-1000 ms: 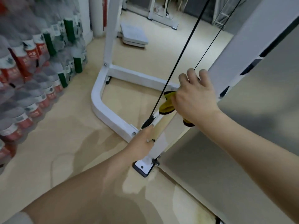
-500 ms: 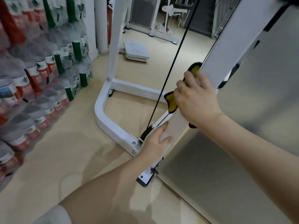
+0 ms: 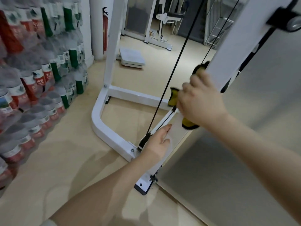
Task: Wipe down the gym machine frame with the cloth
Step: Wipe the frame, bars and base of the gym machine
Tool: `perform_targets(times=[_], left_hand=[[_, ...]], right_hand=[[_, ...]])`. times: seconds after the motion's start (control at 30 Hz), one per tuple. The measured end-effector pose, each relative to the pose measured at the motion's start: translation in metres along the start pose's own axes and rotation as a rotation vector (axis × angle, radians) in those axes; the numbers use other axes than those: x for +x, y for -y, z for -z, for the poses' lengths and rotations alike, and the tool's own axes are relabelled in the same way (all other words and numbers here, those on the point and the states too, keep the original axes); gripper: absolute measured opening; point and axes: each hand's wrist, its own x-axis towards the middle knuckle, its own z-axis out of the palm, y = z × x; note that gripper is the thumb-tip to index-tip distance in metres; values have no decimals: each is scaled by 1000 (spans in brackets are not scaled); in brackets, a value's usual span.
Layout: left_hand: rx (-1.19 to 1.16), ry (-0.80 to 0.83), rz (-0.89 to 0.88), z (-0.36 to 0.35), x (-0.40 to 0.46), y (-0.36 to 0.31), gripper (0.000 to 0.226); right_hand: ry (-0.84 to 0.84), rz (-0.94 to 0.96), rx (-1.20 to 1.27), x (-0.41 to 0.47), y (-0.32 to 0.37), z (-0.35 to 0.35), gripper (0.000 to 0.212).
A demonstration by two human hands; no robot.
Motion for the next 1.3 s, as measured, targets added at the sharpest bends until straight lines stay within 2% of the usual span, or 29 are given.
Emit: perform_targets(times=[0.1,0.17,0.23,0.3,0.33,0.4,0.47,0.5,0.57,0.6,0.63,0.73,0.83,0.93,1.07,1.1,1.2,1.3], left_hand=[[10,-6,-10,-5,-3,-2,57],[-18,-3,19,-1,3,-6,61],[-51,-16,113,6,10,-12,64],[29,16,139,12,5,-46,66],[28,-18,124,13,1,-70,63],[-98,-93,119,13,-4,-123,49],[-108,-91,170,6,-5,-174,33],[-77,-67,217,2,-7,-194,26],[-33,-35,322,-2,-14,-214,31],[-2,-51,361,-1,-21,-221,31],[13,-91,392,3,-28,-226,28],[-110,-229,506,20,-46,-251,27],[-169,-256,523,29,-52,-280,26],[-188,-273,504,29,-56,-292,26],[-164,-282,446,40,-71,-307,27],[-150,-272,423,44,-75,-317,28],[-64,-239,323,58,-77,-359,40],[208,-192,126,67,-67,-411,52]], right_hand=[[176,199,31,-16,34,-22,12],[235,253,74,-8,29,-24,19],[170,223,18,8,7,-11,21],[146,104,-31,24,-31,19,22],[145,44,-51,30,-52,34,26],[162,-10,-54,40,-84,55,34],[215,61,-40,48,-95,75,37],[315,147,-13,51,-93,81,35],[676,262,97,52,-81,88,27],[796,299,86,55,-79,96,28],[820,338,41,62,-84,105,29],[719,397,-52,78,-124,129,25],[648,389,-39,77,-161,137,25],[651,448,-41,63,-163,128,33],[762,517,245,74,-145,123,25],[721,491,301,82,-152,134,21],[298,319,366,93,-201,168,12],[-66,52,345,97,-266,203,35]])
